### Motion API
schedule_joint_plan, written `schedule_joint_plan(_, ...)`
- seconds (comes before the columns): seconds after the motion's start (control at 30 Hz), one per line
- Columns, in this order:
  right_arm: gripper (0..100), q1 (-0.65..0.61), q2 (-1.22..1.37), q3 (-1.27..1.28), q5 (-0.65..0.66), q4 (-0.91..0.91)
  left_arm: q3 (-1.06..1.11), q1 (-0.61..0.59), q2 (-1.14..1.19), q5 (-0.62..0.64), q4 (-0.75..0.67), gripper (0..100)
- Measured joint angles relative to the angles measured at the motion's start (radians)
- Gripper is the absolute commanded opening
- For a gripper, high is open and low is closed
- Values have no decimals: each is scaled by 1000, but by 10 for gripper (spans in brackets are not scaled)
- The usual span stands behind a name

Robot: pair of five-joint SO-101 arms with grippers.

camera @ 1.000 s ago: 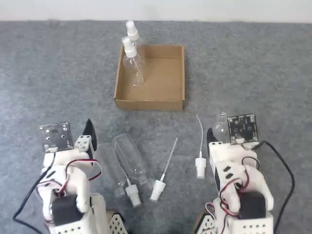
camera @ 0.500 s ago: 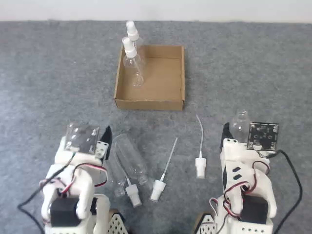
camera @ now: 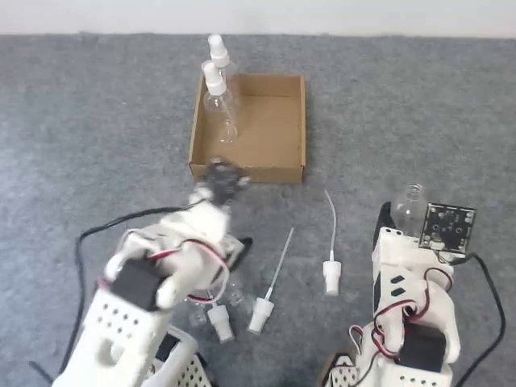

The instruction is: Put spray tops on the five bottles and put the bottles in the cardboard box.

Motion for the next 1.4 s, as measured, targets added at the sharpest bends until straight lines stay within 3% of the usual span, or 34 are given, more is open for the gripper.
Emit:
schedule_joint_plan(0.4, 58, 0, 0, 0, 0, 0, 0, 192, 364, 101, -94, 188)
schedule_joint_plan(0.6, 58, 0, 0, 0, 0, 0, 0, 193, 552, 164, -203, 188)
schedule_joint_plan(0.97, 58, 0, 0, 0, 0, 0, 0, 199, 822, 166, -348, 180)
schedule_joint_plan(1.23, 58, 0, 0, 0, 0, 0, -5, 232, 848, 170, -408, 27)
schedule_joint_plan(1.4, 58, 0, 0, 0, 0, 0, -5, 258, 848, 172, -411, 12)
